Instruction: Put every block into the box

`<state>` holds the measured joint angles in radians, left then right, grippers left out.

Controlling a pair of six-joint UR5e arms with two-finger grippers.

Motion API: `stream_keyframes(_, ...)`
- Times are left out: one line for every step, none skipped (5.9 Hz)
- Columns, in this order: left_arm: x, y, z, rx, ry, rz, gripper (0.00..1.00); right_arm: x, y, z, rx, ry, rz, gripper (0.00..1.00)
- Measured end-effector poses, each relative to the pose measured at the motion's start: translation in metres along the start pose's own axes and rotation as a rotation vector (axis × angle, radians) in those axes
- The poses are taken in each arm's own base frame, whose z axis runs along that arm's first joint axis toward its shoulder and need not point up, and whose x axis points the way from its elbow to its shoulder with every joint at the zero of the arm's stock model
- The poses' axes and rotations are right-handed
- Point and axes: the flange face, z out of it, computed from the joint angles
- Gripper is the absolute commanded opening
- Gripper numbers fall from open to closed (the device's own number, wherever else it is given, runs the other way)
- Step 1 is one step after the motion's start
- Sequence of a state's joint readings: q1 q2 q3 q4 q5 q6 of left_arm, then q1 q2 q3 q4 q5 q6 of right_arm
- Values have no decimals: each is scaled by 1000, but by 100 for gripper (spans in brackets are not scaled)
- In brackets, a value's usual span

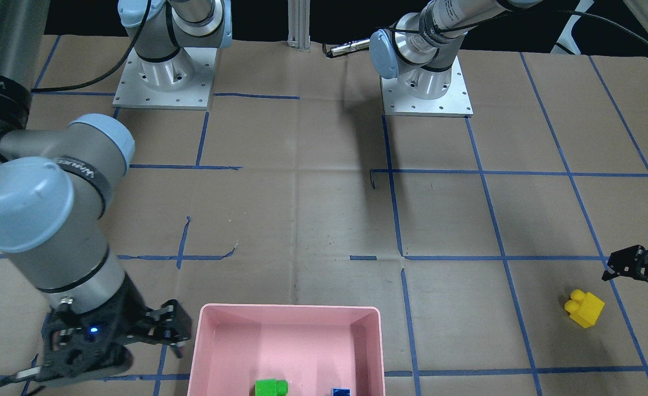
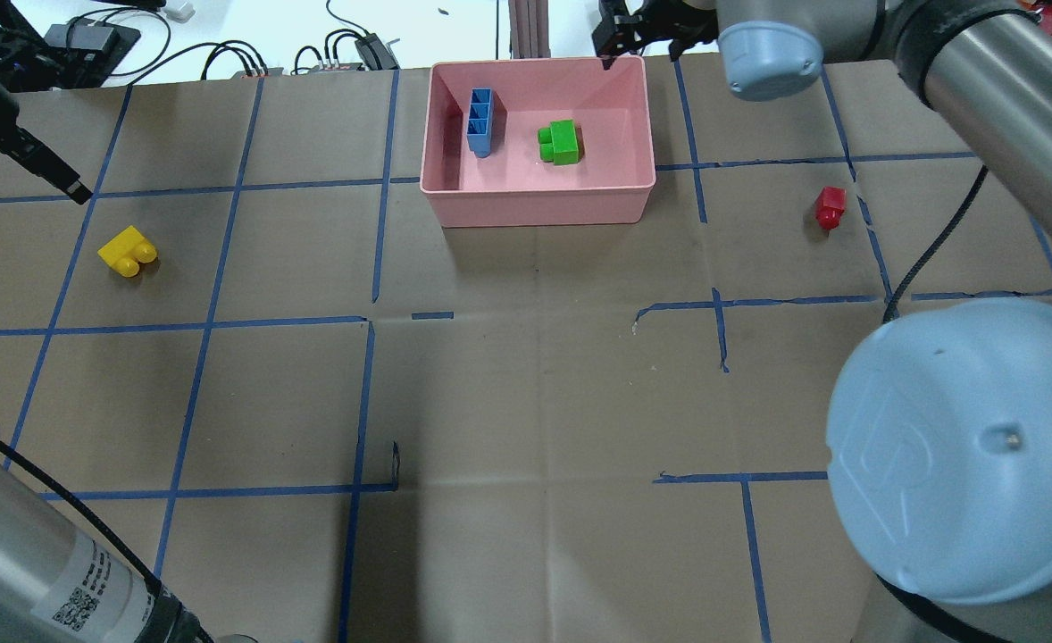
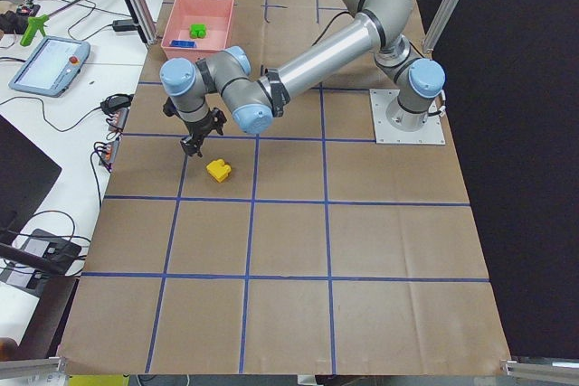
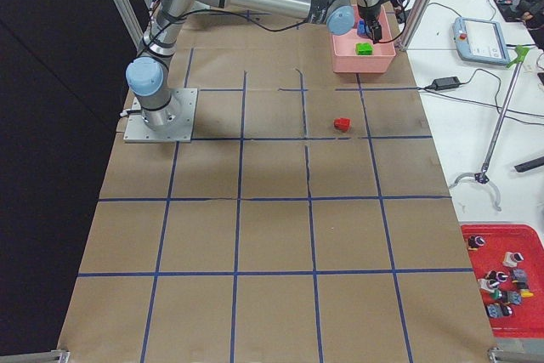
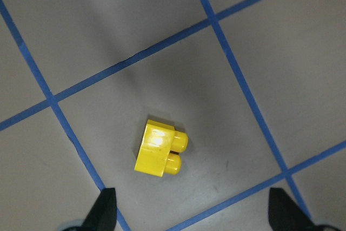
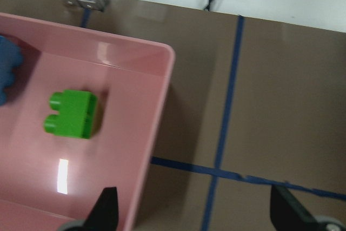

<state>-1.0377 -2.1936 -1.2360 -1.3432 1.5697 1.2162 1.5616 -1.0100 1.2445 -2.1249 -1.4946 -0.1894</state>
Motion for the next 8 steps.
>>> stream_keyframes(-10,2,27,-5,6,15,99,51,16,13,-67,66,11,100)
stream_keyframes(-16,0,48,-8,12,18,99,90,41,40,-129,83,50,100)
stream_keyframes(-20,-2,67,-10,18,15,99,116,70,70,-176,84,92,100)
stream_keyframes(-20,-4,84,-9,15,13,99,136,93,91,-210,83,127,100)
stream_keyframes(-16,-3,99,-6,6,13,99,153,113,106,-245,79,162,100)
stream_keyframes(-8,0,111,-3,-3,12,96,163,127,118,-274,74,185,100)
stream_keyframes(-3,3,116,-2,-8,10,79,165,136,126,-292,69,193,100)
stream_keyframes(-1,6,117,-2,-10,10,60,166,139,134,-296,68,195,100)
